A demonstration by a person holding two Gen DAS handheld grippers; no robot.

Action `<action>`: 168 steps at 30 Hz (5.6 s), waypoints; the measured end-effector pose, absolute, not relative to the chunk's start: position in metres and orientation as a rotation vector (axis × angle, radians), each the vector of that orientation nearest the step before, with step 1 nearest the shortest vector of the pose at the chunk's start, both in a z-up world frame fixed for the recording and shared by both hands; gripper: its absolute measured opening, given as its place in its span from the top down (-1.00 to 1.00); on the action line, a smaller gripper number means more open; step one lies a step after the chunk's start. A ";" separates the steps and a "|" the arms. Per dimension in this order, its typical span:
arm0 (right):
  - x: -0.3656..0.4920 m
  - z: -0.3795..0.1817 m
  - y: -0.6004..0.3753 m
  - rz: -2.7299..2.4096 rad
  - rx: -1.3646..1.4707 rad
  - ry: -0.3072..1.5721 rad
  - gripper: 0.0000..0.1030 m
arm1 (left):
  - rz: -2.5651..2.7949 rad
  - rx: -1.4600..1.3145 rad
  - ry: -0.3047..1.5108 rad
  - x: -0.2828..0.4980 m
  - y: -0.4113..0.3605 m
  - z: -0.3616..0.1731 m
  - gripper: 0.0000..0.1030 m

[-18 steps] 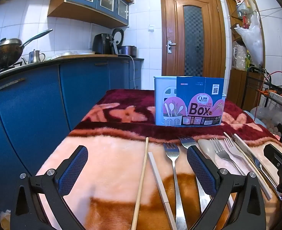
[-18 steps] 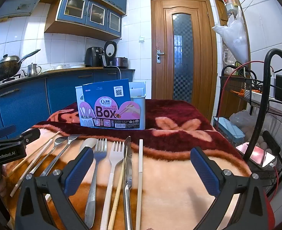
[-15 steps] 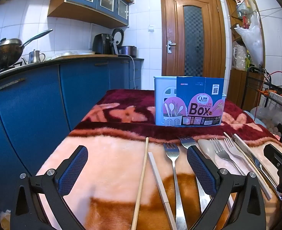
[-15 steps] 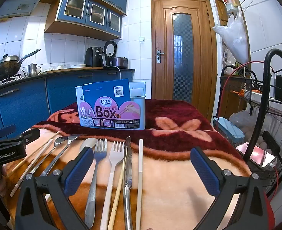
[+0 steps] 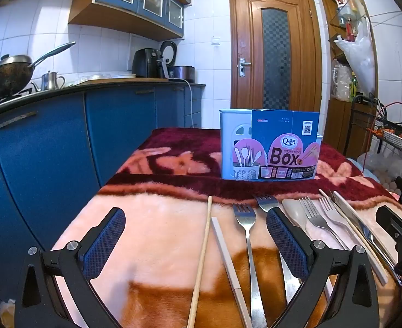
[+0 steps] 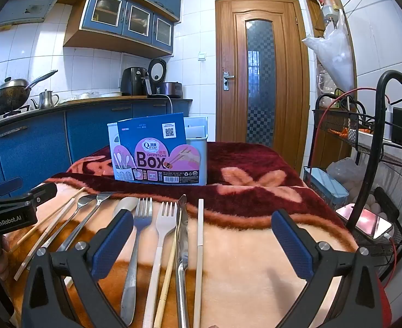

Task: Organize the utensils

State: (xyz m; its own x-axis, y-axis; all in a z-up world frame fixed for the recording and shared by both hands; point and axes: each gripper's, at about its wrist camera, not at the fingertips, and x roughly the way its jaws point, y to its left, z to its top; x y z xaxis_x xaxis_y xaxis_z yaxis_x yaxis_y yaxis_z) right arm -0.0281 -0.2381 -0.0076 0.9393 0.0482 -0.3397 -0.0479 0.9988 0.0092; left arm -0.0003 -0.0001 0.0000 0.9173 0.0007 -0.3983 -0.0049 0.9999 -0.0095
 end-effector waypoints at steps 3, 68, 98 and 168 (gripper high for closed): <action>-0.028 -0.008 -0.238 0.049 0.001 0.347 -1.00 | 0.003 -0.011 0.409 0.000 0.000 0.000 -0.99; 0.089 -0.004 -0.246 0.257 -0.101 1.174 0.38 | -0.189 0.183 1.133 0.096 0.003 -0.003 0.28; 0.066 0.045 -0.258 0.278 0.054 0.885 0.84 | -0.262 -0.010 0.876 0.088 0.011 0.065 0.91; 0.153 0.062 -0.255 0.266 0.069 0.329 0.84 | -0.214 -0.094 0.327 0.175 -0.045 0.062 0.92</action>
State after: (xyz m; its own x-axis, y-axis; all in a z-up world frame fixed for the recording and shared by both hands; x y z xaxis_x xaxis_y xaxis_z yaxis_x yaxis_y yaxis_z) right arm 0.1528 -0.2546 0.0625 0.9118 0.2692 -0.3100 -0.2469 0.9628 0.1100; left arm 0.1748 -0.0450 0.0615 0.9246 -0.2236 -0.3085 0.1933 0.9730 -0.1260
